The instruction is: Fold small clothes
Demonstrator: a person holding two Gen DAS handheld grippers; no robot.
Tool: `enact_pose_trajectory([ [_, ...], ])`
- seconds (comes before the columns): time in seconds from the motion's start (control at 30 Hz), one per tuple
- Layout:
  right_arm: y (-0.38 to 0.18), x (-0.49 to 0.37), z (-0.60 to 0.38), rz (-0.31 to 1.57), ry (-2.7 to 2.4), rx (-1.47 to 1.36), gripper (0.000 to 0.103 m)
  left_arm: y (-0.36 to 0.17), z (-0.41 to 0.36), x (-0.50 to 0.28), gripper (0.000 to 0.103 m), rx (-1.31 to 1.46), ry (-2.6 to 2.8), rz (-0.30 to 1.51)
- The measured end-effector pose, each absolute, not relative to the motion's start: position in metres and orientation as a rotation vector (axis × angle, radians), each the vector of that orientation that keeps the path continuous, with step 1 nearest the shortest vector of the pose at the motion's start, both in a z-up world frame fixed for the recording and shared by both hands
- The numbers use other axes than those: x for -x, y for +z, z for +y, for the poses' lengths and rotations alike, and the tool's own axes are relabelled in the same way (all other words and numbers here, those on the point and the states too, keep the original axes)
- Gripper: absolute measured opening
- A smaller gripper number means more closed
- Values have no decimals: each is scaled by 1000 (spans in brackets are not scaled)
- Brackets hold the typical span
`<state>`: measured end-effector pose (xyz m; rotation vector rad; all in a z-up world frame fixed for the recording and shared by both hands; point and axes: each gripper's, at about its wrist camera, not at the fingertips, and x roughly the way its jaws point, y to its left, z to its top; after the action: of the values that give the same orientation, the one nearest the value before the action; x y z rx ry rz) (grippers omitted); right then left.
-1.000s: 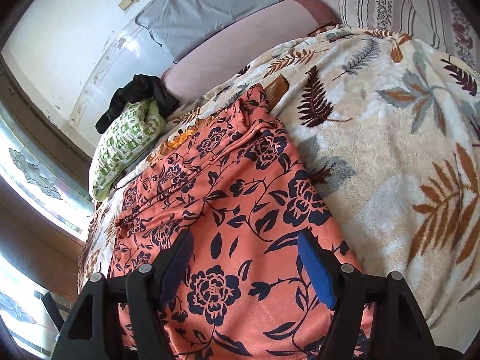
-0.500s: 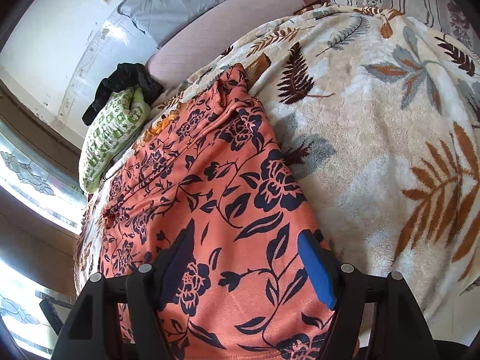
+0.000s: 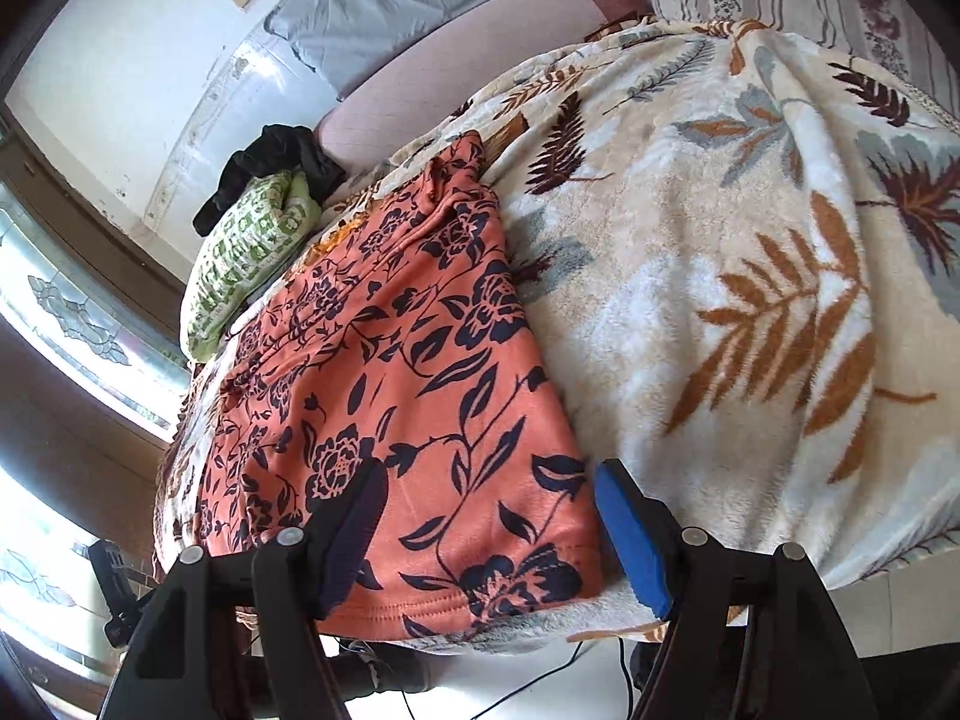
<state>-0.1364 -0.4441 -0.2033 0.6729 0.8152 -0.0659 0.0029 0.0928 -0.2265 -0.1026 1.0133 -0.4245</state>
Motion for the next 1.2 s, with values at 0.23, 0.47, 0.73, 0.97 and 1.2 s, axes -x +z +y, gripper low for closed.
enact_pose_trajectory([
  [0.23,-221,122,-442,913,-127,-671,72,-226,76,-3,17,22,-410,1008],
  [0.47,-215,116,-401,1053,-155,-415,34,-226,82,-12,15,110,-398,1067],
  [0.73,-202,102,-374,1127,-118,-305,9,-226,87,-16,9,144,-412,1136],
  [0.97,-147,86,-398,963,56,-600,9,-192,108,-30,7,305,-533,1107],
  [1.2,-106,45,-434,771,113,-805,9,-121,126,-87,7,472,-612,962],
])
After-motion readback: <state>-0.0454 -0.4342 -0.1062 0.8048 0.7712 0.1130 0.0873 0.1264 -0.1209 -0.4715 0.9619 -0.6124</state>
